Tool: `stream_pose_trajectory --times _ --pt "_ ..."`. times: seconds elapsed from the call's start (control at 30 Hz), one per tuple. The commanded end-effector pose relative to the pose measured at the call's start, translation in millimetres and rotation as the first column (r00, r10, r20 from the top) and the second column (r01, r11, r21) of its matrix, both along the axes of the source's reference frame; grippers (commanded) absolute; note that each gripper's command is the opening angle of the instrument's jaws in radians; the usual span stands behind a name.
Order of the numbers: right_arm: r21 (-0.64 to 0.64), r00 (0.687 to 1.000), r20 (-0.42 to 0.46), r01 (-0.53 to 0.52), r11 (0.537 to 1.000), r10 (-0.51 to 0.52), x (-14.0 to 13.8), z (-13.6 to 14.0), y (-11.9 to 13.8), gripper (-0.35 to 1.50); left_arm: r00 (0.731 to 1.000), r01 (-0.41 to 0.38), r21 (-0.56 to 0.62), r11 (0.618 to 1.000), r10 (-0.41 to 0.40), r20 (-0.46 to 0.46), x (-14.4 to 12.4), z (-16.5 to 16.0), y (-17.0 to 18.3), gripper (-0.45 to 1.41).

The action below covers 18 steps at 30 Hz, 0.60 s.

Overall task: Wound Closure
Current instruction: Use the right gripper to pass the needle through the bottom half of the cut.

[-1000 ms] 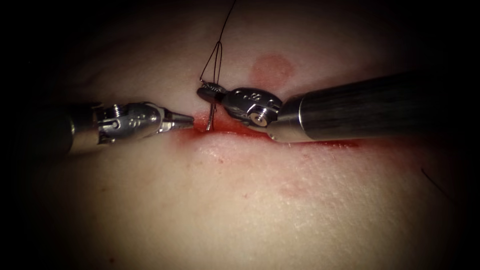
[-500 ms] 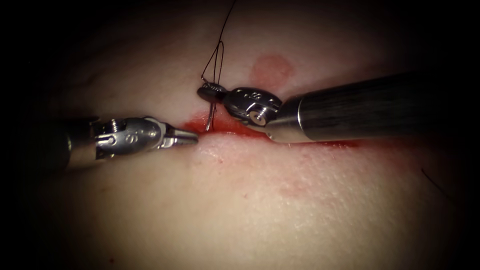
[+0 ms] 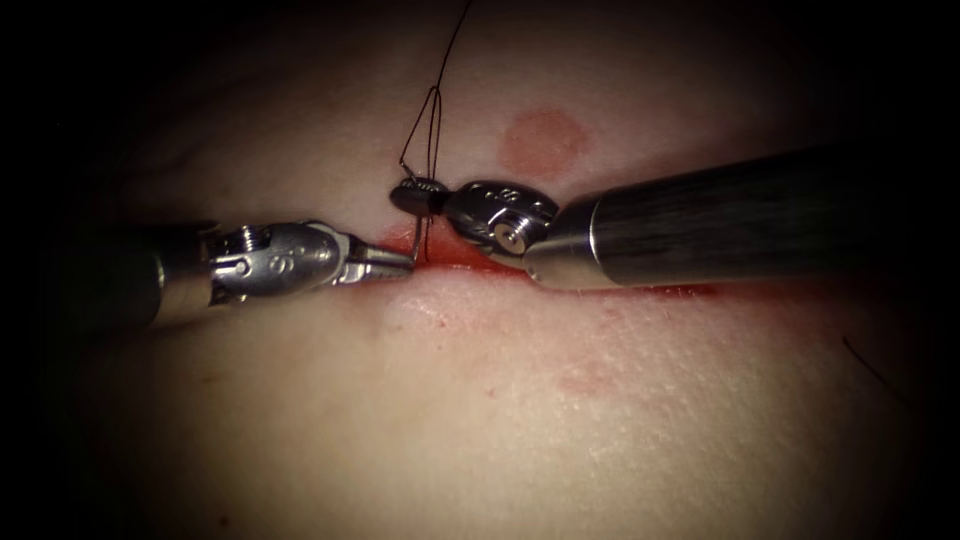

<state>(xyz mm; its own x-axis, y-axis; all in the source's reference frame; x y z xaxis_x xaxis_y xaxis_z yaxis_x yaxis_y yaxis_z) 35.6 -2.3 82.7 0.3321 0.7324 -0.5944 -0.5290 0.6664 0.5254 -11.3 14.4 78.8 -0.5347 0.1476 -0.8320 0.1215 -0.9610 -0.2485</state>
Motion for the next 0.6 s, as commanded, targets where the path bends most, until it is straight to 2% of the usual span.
stream_pose_trajectory --times 0.03,0.27,0.6 --pt "-0.004 1.0 0.006 -0.006 1.0 0.006 0.4 0.5 0.0 -0.35 1.0 0.002 0.003 1.0 -0.002 0.0 -0.5 0.7 -0.2 -0.35" --pt "-0.014 0.999 0.008 -0.045 0.999 0.046 -0.4 0.2 1.2 -0.35 1.0 0.003 -0.001 1.0 -0.003 -0.005 -0.2 0.6 -0.3 -0.35" --pt "0.017 0.997 0.007 -0.075 0.997 0.075 -0.5 0.0 1.2 -0.35 1.0 0.008 -0.007 1.0 -0.008 -0.017 -0.3 0.6 -0.7 -0.35"
